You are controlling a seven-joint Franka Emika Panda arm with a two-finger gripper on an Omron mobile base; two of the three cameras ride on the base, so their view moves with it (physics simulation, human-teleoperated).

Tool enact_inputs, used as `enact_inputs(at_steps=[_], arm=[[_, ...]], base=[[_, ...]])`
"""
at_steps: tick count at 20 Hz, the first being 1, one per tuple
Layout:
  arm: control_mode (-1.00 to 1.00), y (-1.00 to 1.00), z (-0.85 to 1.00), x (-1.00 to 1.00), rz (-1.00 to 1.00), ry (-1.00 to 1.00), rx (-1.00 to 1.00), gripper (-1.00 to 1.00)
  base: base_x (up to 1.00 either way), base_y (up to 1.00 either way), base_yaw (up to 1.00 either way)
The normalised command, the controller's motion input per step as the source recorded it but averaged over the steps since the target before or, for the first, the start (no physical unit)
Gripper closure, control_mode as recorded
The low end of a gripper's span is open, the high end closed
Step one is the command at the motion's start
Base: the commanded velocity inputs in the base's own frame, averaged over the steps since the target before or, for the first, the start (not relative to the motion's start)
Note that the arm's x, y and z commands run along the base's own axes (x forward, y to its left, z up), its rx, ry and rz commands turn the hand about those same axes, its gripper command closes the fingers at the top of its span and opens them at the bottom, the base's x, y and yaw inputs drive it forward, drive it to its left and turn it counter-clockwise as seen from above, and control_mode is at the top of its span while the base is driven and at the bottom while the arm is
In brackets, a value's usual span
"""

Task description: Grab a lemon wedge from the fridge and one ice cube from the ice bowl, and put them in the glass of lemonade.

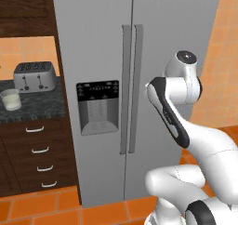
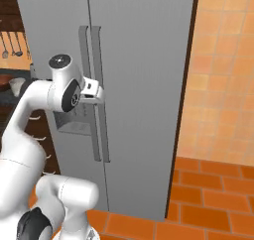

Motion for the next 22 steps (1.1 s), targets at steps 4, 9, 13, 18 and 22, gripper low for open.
enact_inputs(at_steps=[4, 9, 13, 18, 22], arm=[[-1.00, 0.25, -0.36, 0.72, 0.00, -0.25, 0.03, -1.00], [-1.00, 0.06, -0.10, 0.80, 0.00, -0.08, 0.02, -1.00], [-1.00, -0.03, -0.08, 0.57, 0.00, 0.00, 0.00, -1.00], [-1.00, -0.10, -0.21, 0.25, 0.05, -0.04, 0.00, -1.00], [-1.00, -0.04, -0.25, 0.31, 0.05, -0.13, 0.00, -1.00]], base=[[0.00, 0.00, 0.00], [0.00, 0.00, 0.00], [0.00, 0.00, 0.00], [0.00, 0.00, 0.00], [0.00, 0.00, 0.00]])
